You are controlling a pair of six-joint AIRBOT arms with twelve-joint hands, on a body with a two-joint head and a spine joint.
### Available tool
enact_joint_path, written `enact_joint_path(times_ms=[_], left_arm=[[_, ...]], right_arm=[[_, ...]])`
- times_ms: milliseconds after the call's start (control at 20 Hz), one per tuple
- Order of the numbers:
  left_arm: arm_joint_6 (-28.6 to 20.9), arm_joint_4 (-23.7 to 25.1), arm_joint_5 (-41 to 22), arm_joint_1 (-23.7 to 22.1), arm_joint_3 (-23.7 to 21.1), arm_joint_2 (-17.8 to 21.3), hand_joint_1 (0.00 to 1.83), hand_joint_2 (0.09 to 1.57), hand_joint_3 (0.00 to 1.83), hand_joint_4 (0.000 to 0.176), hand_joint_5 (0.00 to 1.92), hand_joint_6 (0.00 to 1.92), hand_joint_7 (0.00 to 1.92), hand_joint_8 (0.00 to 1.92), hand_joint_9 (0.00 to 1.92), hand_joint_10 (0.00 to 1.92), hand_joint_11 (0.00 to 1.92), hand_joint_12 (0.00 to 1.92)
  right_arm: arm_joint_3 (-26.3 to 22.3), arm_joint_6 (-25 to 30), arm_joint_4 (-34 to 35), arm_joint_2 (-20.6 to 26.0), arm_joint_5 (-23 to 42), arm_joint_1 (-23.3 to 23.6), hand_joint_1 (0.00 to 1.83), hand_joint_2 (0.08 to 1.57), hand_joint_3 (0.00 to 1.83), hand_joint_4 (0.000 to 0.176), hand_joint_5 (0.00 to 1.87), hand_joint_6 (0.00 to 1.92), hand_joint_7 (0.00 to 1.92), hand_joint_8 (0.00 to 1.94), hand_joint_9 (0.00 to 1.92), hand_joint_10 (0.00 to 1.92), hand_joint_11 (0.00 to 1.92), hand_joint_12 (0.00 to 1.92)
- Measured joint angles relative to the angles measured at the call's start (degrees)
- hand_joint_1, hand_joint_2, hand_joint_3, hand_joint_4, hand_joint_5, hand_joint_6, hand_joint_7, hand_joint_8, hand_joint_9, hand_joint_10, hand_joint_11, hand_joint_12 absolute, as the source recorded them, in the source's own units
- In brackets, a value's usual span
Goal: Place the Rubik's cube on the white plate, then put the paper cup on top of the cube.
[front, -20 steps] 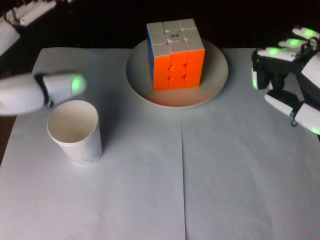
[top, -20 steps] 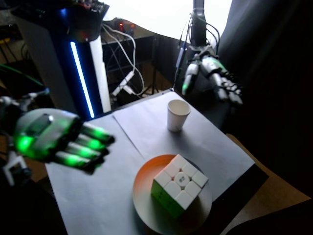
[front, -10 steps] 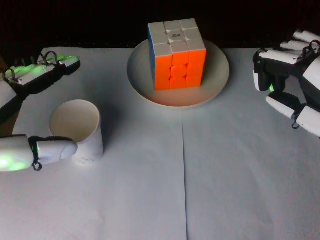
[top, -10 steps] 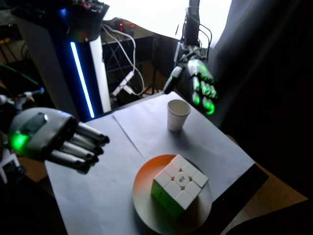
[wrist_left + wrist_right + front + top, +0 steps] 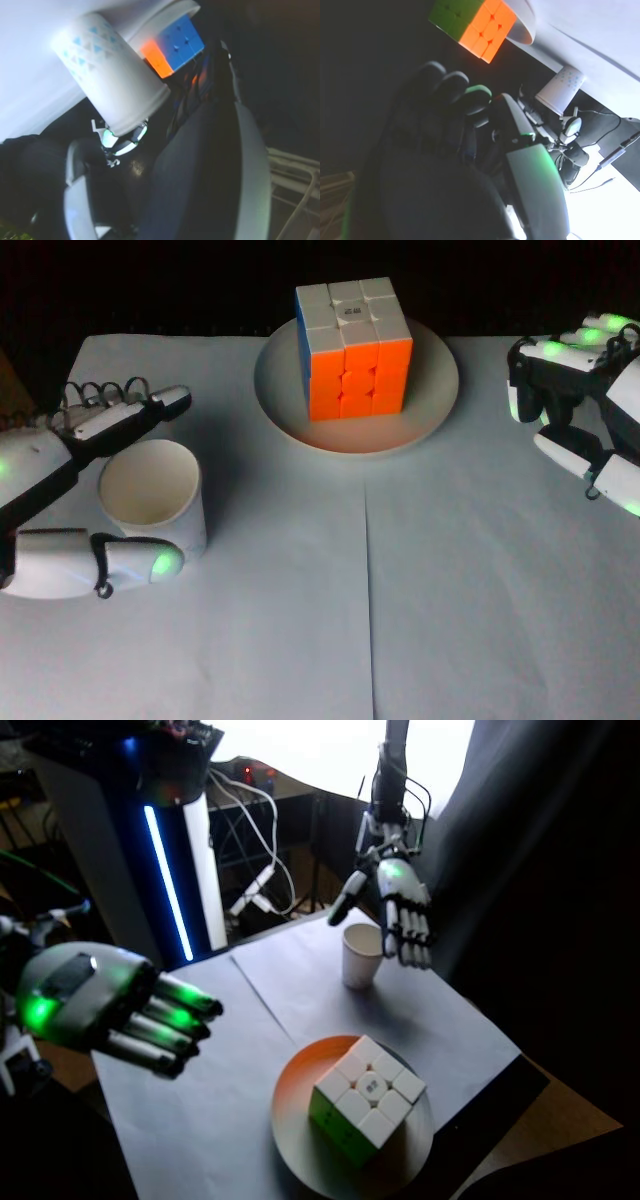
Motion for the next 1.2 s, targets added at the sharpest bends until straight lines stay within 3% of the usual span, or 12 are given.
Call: enact_joint_path(times_ms=[100,200,250,300,450,550,650,800,850,1000,1100,1200], left_arm=[[0.00,0.00,0.90,-0.81,0.59,-0.85,0.94,1.14,0.00,0.102,0.32,0.60,0.51,0.03,0.38,0.13,0.00,1.02],[-0.15,0.02,0.81,-1.18,0.83,-1.11,1.02,1.15,0.00,0.095,0.30,0.89,0.56,0.08,0.17,0.83,0.00,1.28],[-0.20,-0.02,0.66,-1.25,0.83,-1.11,1.02,1.16,0.00,0.132,0.22,1.10,0.41,0.41,0.07,1.01,0.00,1.32],[-0.33,0.00,0.61,-1.25,0.83,-1.11,1.02,1.16,0.00,0.159,0.20,1.19,0.31,0.69,0.03,1.12,0.00,1.40],[-0.42,0.22,0.76,-1.25,0.83,-1.14,1.04,1.17,0.00,0.137,0.24,1.12,0.20,0.92,0.03,1.23,0.00,1.53],[-0.52,0.37,0.76,-1.27,0.85,-1.14,1.11,1.13,0.00,0.154,0.19,1.32,0.21,1.05,0.07,1.25,0.00,1.62],[-0.66,0.33,0.72,-1.27,0.94,-1.14,1.07,1.15,0.00,0.108,0.24,1.13,0.26,0.86,0.14,1.20,0.00,1.67],[-1.11,0.59,-0.11,-1.27,0.87,-1.05,0.94,1.17,0.00,0.126,0.18,1.19,0.18,1.07,0.04,1.38,0.00,1.76],[-1.18,0.68,-0.22,-1.27,0.44,-0.59,0.87,1.18,0.00,0.120,0.16,1.19,0.16,1.06,0.04,1.31,0.00,1.70],[-1.44,2.86,-2.49,-1.92,-0.94,1.44,1.02,1.13,0.00,0.058,0.28,0.84,0.37,0.44,0.19,0.92,0.00,1.58],[-3.26,3.43,-4.52,-2.54,-1.20,2.16,1.01,1.15,0.00,0.076,0.24,0.93,0.36,0.62,0.22,1.03,0.02,1.65],[-3.96,4.33,-5.14,-3.41,-1.18,2.47,1.10,1.17,0.00,0.043,0.20,1.03,0.23,1.05,0.22,1.39,0.20,1.76]], right_arm=[[0.00,0.00,0.02,0.00,-0.04,-0.11,1.07,1.41,0.00,0.000,0.36,1.70,0.63,1.77,0.53,1.83,0.50,1.92],[0.00,0.00,0.15,0.00,0.04,-0.31,1.11,1.39,0.00,0.000,0.41,1.60,0.66,1.77,0.62,1.87,0.63,1.92],[0.00,0.00,0.15,0.00,0.00,-0.35,1.08,1.39,0.00,0.000,0.39,1.66,0.65,1.76,0.52,1.82,0.39,1.92],[0.00,0.00,0.15,0.00,0.00,-0.35,1.08,1.40,0.00,0.000,0.38,1.67,0.65,1.77,0.48,1.80,0.31,1.92],[0.00,0.00,0.20,0.00,0.02,-0.35,1.08,1.39,0.00,0.000,0.39,1.67,0.65,1.75,0.58,1.82,0.56,1.92],[0.00,0.00,0.20,-0.02,0.07,-0.48,1.08,1.40,0.00,0.000,0.38,1.68,0.66,1.74,0.43,1.68,0.10,1.92],[0.00,0.00,0.37,-0.11,-0.09,-0.63,1.09,1.40,0.00,0.000,0.37,1.67,0.66,1.74,0.60,1.81,0.58,1.92],[0.00,0.00,0.37,-0.13,0.09,-0.66,1.09,1.39,0.00,0.000,0.39,1.65,0.66,1.75,0.50,1.75,0.26,1.92],[0.00,0.00,0.37,-0.13,-0.02,-0.66,1.10,1.39,0.00,0.000,0.38,1.64,0.67,1.76,0.53,1.80,0.38,1.92],[0.00,0.00,0.48,-0.13,0.07,-0.66,1.07,1.41,0.00,0.000,0.36,1.68,0.63,1.79,0.59,1.88,0.58,1.92],[0.00,0.00,0.63,-0.24,-0.04,-0.66,1.08,1.40,0.00,0.000,0.38,1.66,0.65,1.77,0.53,1.84,0.38,1.92],[0.02,-0.02,0.66,-0.35,-0.04,-0.66,1.06,1.40,0.01,0.000,0.39,1.67,0.64,1.78,0.66,1.87,0.63,1.92]])
